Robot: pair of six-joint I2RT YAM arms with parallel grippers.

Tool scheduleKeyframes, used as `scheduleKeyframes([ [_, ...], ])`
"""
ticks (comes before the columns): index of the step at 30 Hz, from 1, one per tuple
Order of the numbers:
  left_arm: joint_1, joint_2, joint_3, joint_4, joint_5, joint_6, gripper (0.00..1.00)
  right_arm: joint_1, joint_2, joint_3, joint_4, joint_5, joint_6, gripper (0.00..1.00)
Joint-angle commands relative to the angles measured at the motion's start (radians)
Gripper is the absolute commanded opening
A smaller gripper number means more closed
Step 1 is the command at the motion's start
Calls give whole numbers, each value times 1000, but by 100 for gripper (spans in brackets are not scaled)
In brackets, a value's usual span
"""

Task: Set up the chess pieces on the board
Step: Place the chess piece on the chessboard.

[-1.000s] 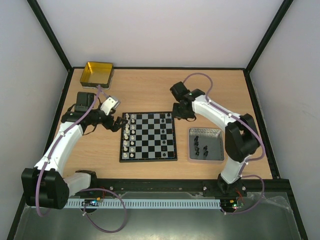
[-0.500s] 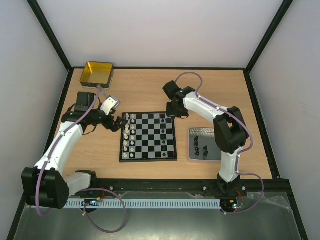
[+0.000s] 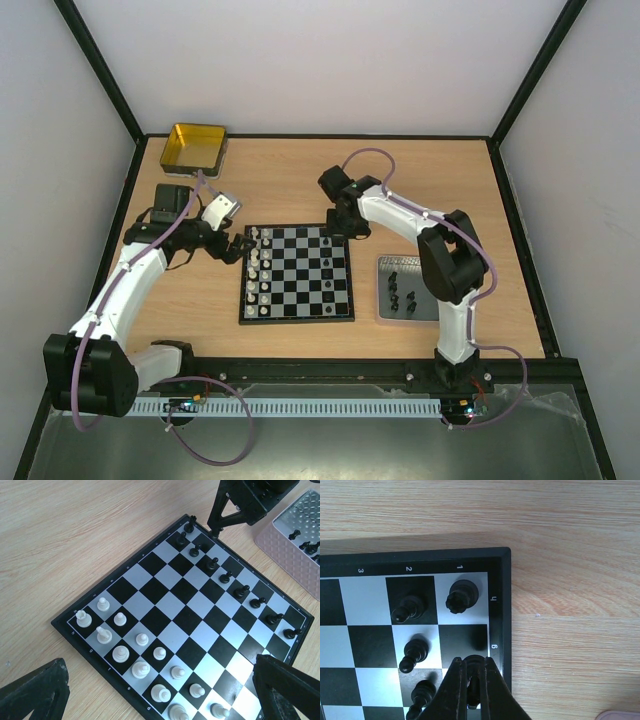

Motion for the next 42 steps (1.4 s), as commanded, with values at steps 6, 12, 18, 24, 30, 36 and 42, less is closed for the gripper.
scheduleKeyframes([
  [6, -5, 4, -20, 9, 1, 10, 99, 9, 31, 39, -20, 1, 2, 2],
  [12, -5, 2, -21, 9, 1, 12, 99, 10, 40, 36, -7, 4, 9, 3],
  [18, -5, 3, -21, 10, 1, 12, 99, 10, 51, 43, -3, 2, 8, 4],
  [24, -5, 9, -20, 10, 2, 13, 99, 11, 58, 49, 1, -3, 11, 4],
  [30, -5, 10, -21, 11, 2, 13, 99, 11, 62, 49, 1, -7, 11, 4],
  [36, -5, 8, -21, 10, 2, 13, 99, 10, 65, 49, 3, 3, 14, 4],
  [42, -5, 5, -22, 10, 2, 14, 99, 11, 60, 49, 15, 4, 20, 6],
])
